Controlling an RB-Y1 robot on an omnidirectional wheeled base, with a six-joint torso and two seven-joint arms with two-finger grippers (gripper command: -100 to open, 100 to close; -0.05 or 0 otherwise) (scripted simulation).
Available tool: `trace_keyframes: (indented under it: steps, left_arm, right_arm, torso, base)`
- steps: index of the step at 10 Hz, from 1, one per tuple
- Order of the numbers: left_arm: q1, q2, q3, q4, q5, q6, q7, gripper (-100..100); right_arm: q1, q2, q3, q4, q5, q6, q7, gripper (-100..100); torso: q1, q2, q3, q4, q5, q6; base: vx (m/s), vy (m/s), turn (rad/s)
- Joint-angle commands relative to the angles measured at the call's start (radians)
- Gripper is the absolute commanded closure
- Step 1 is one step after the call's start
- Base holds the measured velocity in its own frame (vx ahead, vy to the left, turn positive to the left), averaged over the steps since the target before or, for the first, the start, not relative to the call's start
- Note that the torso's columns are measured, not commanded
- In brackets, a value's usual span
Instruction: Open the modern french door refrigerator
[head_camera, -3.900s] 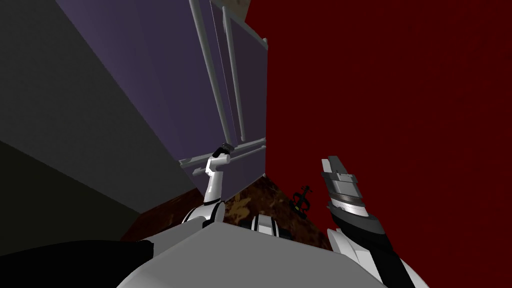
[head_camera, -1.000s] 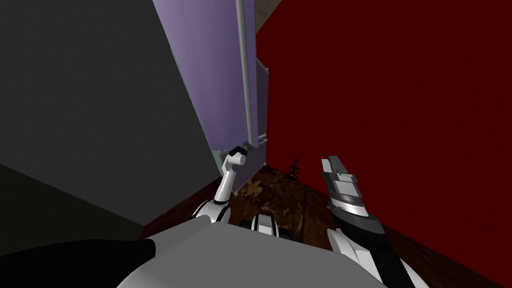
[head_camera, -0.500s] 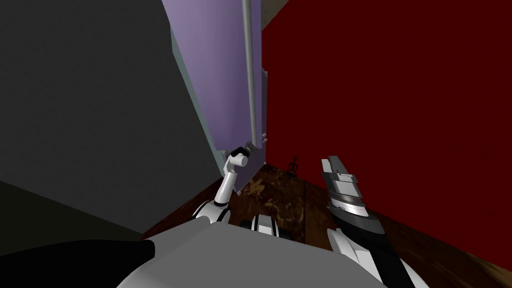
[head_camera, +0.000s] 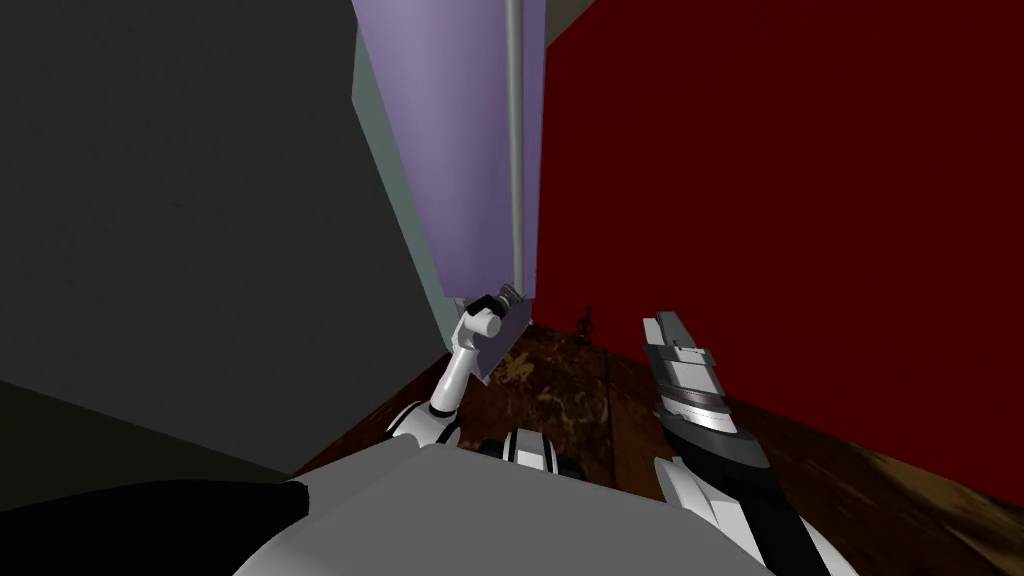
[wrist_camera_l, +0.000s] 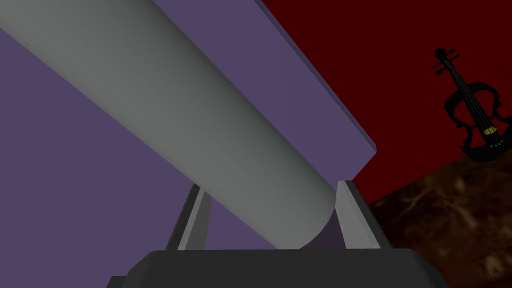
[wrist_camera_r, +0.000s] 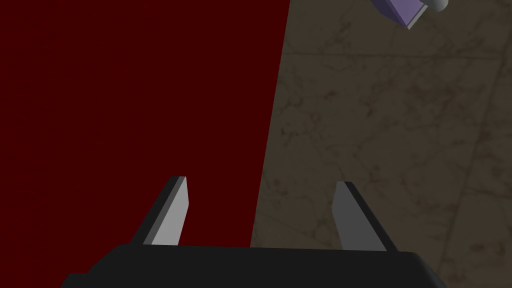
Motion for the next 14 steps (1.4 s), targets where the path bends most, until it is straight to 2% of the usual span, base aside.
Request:
trace_keyframes:
  steps: [1, 2, 3, 7, 8, 10, 11, 12, 14]
  left_arm:
    - [-0.067, 0.004, 0.044, 0.073, -0.034, -0.005, 0.012, -100]
    - [-0.094, 0.005, 0.066, 0.109, -0.052, -0.007, 0.018, -100]
    - [-0.101, 0.005, 0.066, 0.109, -0.052, -0.007, 0.018, -100]
    - [-0.230, 0.012, 0.155, 0.242, -0.120, -0.016, 0.042, -100]
    - [-0.235, 0.012, 0.155, 0.255, -0.120, -0.016, 0.042, -100]
    - [-0.300, 0.016, 0.199, 0.328, -0.155, -0.021, 0.054, -100]
    - [-0.302, 0.016, 0.199, 0.328, -0.155, -0.021, 0.054, -100]
    - [-0.333, 0.018, 0.221, 0.364, -0.172, -0.023, 0.060, -100]
    - [-0.321, 0.018, 0.214, 0.384, -0.164, -0.024, 0.056, -100]
  right_arm:
    - [0.000, 0.000, 0.000, 0.000, 0.000, 0.000, 0.000, 0]
    - [0.000, 0.000, 0.000, 0.000, 0.000, 0.000, 0.000, 0]
    - [0.000, 0.000, 0.000, 0.000, 0.000, 0.000, 0.000, 0]
    - [0.000, 0.000, 0.000, 0.000, 0.000, 0.000, 0.000, 0]
    - [0.000, 0.000, 0.000, 0.000, 0.000, 0.000, 0.000, 0]
    - [0.000, 0.000, 0.000, 0.000, 0.000, 0.000, 0.000, 0]
    - [0.000, 0.000, 0.000, 0.000, 0.000, 0.000, 0.000, 0]
    - [0.000, 0.000, 0.000, 0.000, 0.000, 0.000, 0.000, 0]
    - [0.000, 0.000, 0.000, 0.000, 0.000, 0.000, 0.000, 0]
  torso:
    - [-0.004, -0.005, -0.003, -0.002, -0.001, 0.000]
    - [-0.006, -0.009, -0.006, -0.003, -0.001, -0.001]
    - [-0.004, -0.011, -0.008, -0.001, -0.002, 0.001]
    - [0.003, 0.003, 0.001, 0.003, 0.001, -0.002]
    - [0.003, 0.006, 0.004, 0.005, 0.001, -0.003]
    - [0.004, 0.006, 0.004, 0.006, 0.001, -0.005]
    - [0.004, 0.006, 0.004, 0.008, 0.001, -0.004]
    - [0.003, 0.006, 0.004, 0.008, 0.000, -0.005]
    - [0.001, 0.008, 0.005, 0.010, -0.001, -0.004]
  base:
    - [-0.077, 0.045, -0.196]
    - [-0.100, 0.030, -0.225]
    - [-0.067, 0.023, -0.089]
    - [-0.082, 0.053, -0.211]
    - [-0.081, 0.049, -0.084]
    - [-0.089, 0.038, -0.161]
    - [-0.065, 0.032, -0.103]
    - [-0.080, 0.032, -0.149]
    - [-0.041, 0.014, -0.044]
